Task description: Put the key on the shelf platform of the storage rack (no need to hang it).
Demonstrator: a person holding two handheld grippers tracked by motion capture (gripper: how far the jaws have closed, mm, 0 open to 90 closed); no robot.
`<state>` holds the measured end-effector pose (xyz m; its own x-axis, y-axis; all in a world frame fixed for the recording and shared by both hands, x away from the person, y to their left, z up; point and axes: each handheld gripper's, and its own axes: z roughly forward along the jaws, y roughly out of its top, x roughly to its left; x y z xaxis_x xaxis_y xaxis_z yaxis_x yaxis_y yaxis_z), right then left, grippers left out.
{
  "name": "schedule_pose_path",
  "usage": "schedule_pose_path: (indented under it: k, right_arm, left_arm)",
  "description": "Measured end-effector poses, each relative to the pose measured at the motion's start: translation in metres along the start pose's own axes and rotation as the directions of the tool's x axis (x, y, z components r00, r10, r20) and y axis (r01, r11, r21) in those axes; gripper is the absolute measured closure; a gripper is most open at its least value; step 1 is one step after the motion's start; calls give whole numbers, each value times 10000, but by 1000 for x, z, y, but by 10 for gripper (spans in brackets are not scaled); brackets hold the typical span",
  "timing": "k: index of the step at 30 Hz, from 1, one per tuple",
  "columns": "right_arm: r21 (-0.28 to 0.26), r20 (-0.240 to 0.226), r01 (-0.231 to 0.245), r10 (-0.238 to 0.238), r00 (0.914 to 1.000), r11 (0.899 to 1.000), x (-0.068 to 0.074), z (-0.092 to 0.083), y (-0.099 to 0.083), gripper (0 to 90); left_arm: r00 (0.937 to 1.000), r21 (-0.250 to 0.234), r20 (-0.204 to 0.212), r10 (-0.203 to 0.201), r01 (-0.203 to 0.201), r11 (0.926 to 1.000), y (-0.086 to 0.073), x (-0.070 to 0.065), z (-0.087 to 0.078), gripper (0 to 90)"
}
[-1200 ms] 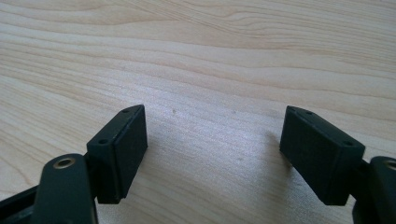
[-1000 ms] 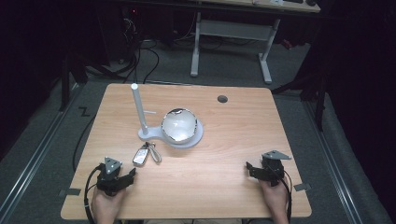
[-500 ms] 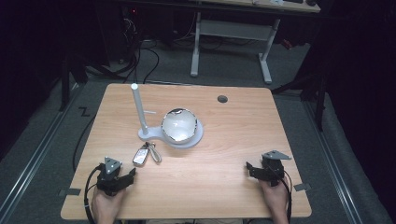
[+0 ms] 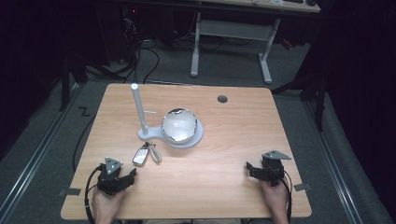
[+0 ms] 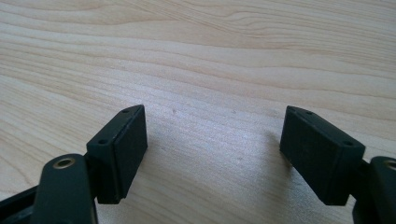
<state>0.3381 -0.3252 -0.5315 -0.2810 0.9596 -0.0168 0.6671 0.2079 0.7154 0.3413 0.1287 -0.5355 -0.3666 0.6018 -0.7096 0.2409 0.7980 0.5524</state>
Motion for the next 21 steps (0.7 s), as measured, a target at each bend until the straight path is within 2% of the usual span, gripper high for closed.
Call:
schedule_pose_path:
  k: [2, 5, 6, 9, 13, 15, 21]
  right_arm:
    - [0, 0, -4, 4, 10000, 10000, 0, 0, 0, 234]
    - [1, 2, -4, 4, 10000, 10000, 0, 0, 0, 234]
    - [0, 3, -3, 3, 10000, 10000, 0, 0, 0, 234]
    - [2, 8, -6, 6, 10000, 10000, 0, 0, 0, 234]
    - [6, 0, 7, -7, 10000, 10000, 0, 0, 0, 234]
    - [2, -3, 24, -24, 10000, 10000, 0, 0, 0, 234]
    - [2, -4, 22, -22, 10000, 10000, 0, 0, 0, 234]
  left_arm:
    - [9999, 94, 0, 118, -118, 9999, 0, 0, 0, 332]
    - [9999, 137, -65, 89, -88, 9999, -2, -2, 0, 319]
    - [9997, 186, -2, 252, -252, 9995, -2, -2, -1, 316]
    - [9999, 278, -31, 110, -109, 9996, -4, -4, -2, 293]
    - [9997, 316, 60, 245, -247, 9992, -5, -7, -3, 279]
    - [9998, 337, 86, 196, -199, 9992, -5, -10, -5, 275]
    - [9990, 682, 116, 439, -446, 9967, -8, -20, -5, 240]
